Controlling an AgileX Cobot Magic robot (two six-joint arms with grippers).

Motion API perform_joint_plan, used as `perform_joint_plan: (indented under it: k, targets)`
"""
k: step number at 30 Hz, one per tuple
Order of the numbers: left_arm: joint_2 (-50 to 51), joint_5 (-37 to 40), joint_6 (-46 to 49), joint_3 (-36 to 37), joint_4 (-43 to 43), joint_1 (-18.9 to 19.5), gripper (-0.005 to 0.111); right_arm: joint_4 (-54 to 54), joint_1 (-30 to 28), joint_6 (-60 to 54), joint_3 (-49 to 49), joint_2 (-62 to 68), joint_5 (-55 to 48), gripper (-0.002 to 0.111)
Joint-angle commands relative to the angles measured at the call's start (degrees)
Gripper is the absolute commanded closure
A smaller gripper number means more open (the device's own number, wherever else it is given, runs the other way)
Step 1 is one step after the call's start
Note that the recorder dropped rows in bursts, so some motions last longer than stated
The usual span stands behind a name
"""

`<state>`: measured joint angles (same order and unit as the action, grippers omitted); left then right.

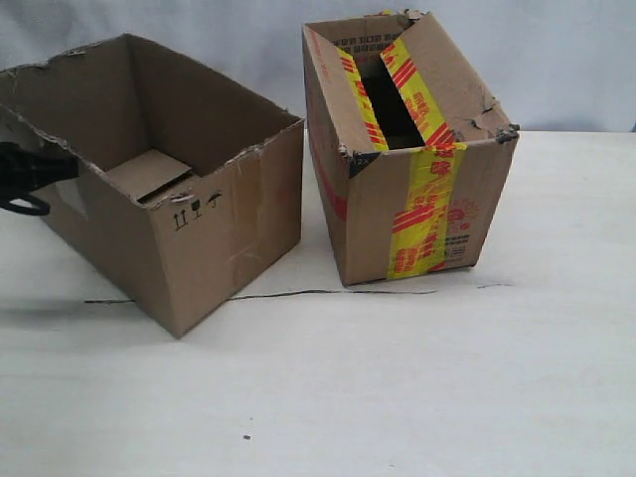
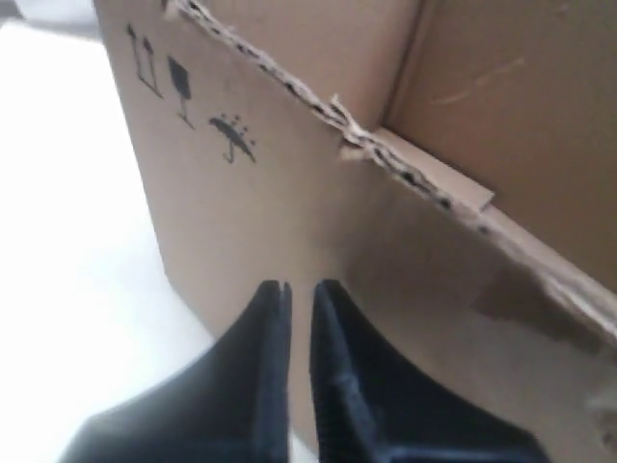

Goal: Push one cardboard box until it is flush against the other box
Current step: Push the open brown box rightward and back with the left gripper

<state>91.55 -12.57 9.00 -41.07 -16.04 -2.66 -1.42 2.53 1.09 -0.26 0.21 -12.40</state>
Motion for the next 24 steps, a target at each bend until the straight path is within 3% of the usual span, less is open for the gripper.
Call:
perform_joint_plan:
  k: [1, 7, 11, 24]
  targets:
    - [4.1, -1.88, 0.17, -6.01, 0.37, 0.02, 0.107, 0.3, 0.17, -0.39, 0.26, -0.21, 0.15, 0.109]
    - [8.17, -1.0, 0.17, -12.96, 0.37, 0.02, 0.107, 0.3, 0.17, -0.39, 0.26, -0.21, 0.15, 0.109]
    - [8.26, 0.56, 1.26, -13.36, 0.6, 0.02, 0.107, 0.3, 0.17, -0.39, 0.26, -0.21, 0.15, 0.109]
    - [-5.3, 10.32, 3.84, -12.42, 1.05, 0.12, 0.107, 0.3, 0.17, -0.39, 0.26, -0.21, 0.15, 0.109]
